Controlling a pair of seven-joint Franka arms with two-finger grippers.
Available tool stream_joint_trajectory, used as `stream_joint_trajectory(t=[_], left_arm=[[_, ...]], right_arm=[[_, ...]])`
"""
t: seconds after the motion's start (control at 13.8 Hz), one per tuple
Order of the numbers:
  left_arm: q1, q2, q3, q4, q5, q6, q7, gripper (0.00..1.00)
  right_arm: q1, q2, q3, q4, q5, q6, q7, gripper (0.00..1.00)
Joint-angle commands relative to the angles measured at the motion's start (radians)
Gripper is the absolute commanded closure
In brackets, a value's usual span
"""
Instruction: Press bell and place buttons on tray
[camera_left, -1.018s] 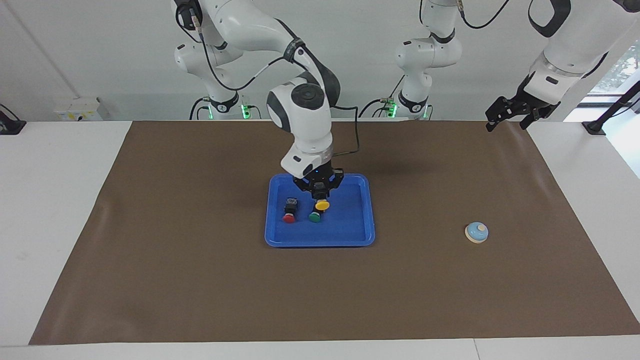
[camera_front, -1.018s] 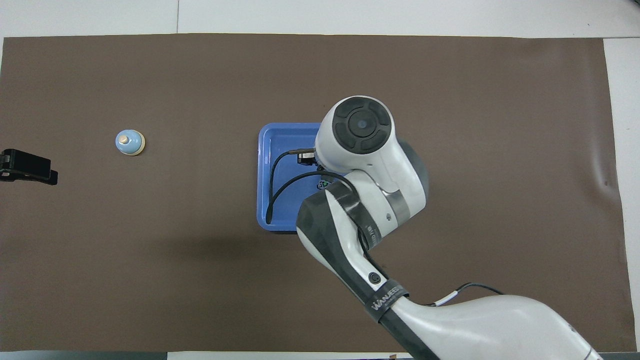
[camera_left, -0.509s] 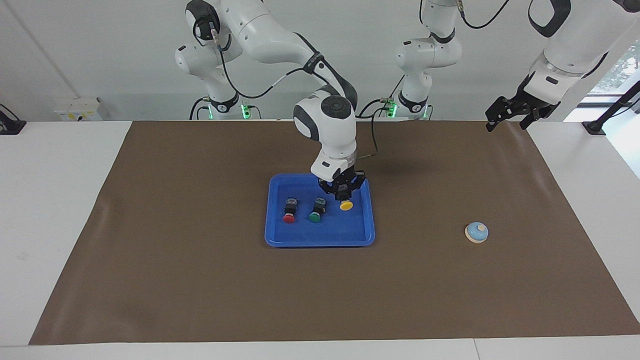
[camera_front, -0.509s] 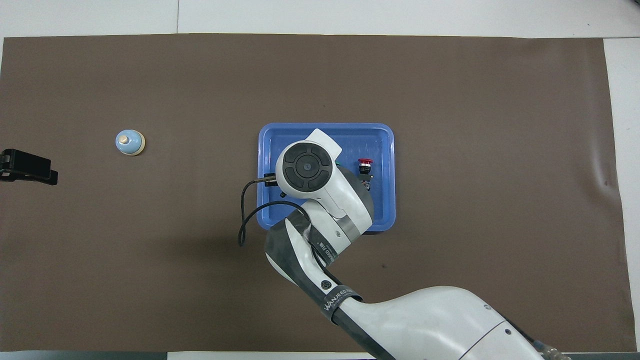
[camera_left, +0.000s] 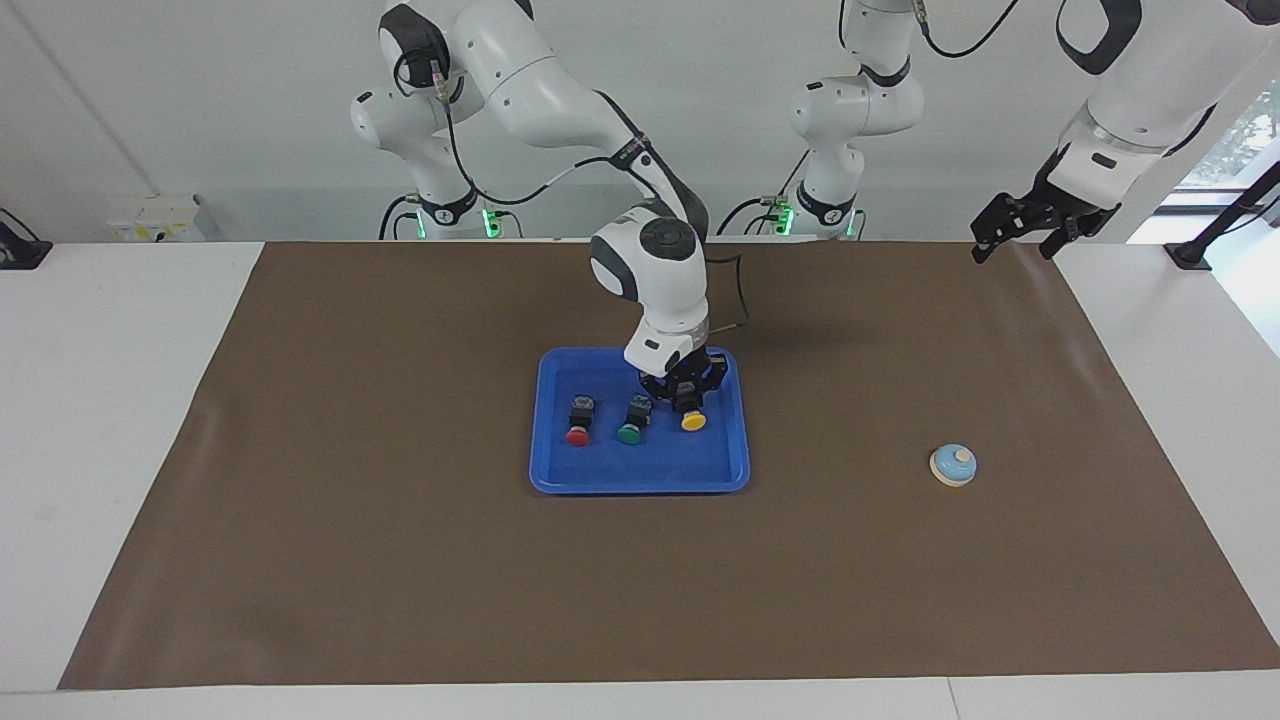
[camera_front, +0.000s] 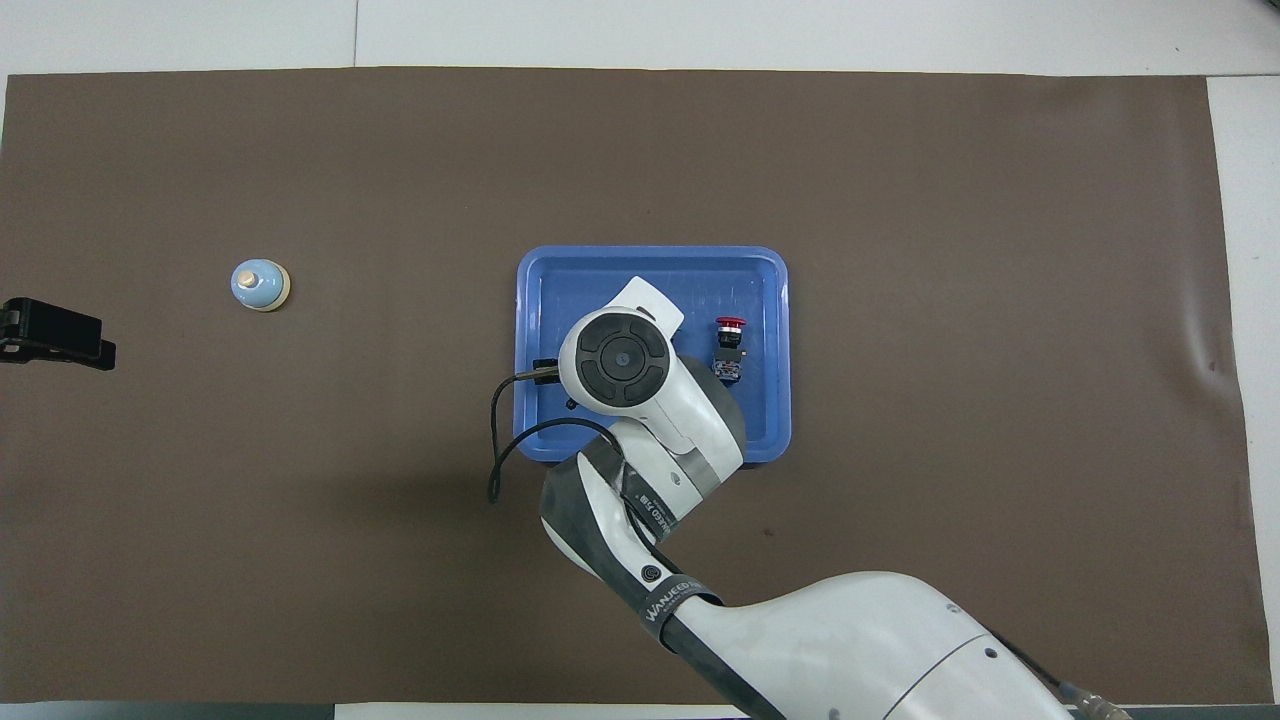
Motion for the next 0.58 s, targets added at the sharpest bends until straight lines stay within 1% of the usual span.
stream_joint_trajectory(t=[0.0, 0.15, 0.36, 0.51], left_arm=[[-0.001, -0.021, 0.003, -0.018, -0.002, -0.007, -0.007, 0.0], [-0.001, -0.021, 0.003, -0.018, -0.002, -0.007, -0.007, 0.0], [-0.001, -0.021, 0.003, -0.018, -0.002, -0.007, -0.007, 0.0], [-0.003, -0.021, 0.003, -0.018, -0.002, -0.007, -0.007, 0.0]], right_arm=[[0.0, -0.009, 0.001, -0.004, 0.01, 0.01, 0.034, 0.0], [0.001, -0.011, 0.001, 0.015, 0.01, -0.006, 0.073, 0.0], [-0.005, -0.009, 0.001, 0.105, 0.011, -0.144, 0.084, 0.0], [-0.015, -0.02, -0.001, 0.147, 0.013, -0.23, 0.085, 0.0]])
